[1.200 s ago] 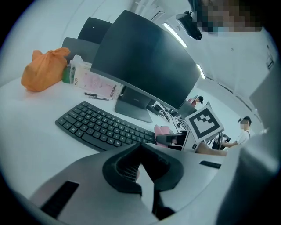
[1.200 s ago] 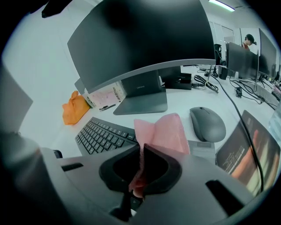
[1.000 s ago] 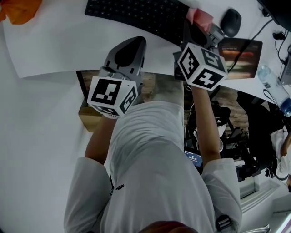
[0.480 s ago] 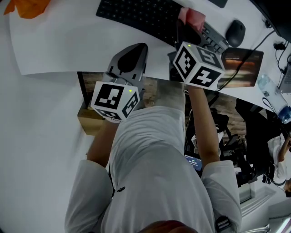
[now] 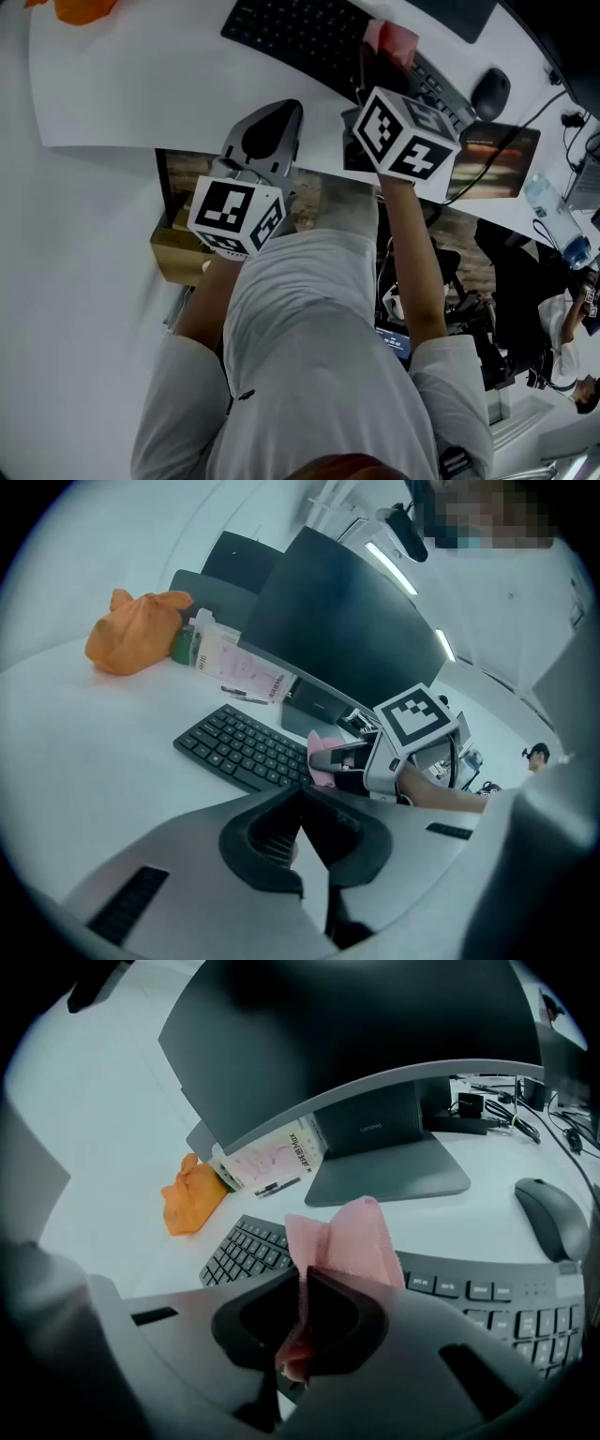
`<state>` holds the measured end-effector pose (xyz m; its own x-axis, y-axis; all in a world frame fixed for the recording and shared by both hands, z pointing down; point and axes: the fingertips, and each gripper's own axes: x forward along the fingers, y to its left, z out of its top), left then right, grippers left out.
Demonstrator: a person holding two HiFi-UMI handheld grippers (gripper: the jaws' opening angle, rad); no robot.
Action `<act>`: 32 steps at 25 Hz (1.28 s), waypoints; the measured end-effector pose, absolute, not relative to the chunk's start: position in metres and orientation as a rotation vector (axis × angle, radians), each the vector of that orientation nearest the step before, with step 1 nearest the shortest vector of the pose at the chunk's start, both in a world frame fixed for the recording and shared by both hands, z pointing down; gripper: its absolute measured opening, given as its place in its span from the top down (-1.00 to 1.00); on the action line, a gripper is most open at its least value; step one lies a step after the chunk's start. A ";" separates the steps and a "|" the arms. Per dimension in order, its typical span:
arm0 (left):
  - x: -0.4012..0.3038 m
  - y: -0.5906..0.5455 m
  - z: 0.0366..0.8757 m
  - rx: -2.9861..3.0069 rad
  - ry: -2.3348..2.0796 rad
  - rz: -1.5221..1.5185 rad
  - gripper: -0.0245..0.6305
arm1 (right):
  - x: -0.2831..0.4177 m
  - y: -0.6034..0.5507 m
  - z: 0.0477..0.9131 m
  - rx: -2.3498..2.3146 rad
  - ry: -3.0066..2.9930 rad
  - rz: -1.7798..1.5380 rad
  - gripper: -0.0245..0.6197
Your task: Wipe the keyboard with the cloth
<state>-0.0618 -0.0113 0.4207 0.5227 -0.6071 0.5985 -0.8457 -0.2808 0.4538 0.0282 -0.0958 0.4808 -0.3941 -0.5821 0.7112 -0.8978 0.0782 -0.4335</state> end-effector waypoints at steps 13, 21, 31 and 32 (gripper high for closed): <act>-0.096 -0.011 0.420 1.955 -1.258 0.359 0.87 | -0.015 -0.122 0.477 1.393 -2.064 1.243 0.87; -0.116 -0.011 0.419 1.929 -1.304 0.336 0.87 | -0.042 -0.138 0.477 1.347 -2.095 1.261 0.87; -0.127 -0.004 0.418 1.911 -1.334 0.319 0.87 | -0.066 -0.154 0.476 1.325 -2.119 1.299 0.87; -0.128 -0.004 0.418 1.910 -1.336 0.318 0.87 | -0.068 -0.156 0.475 1.321 -2.122 1.306 0.87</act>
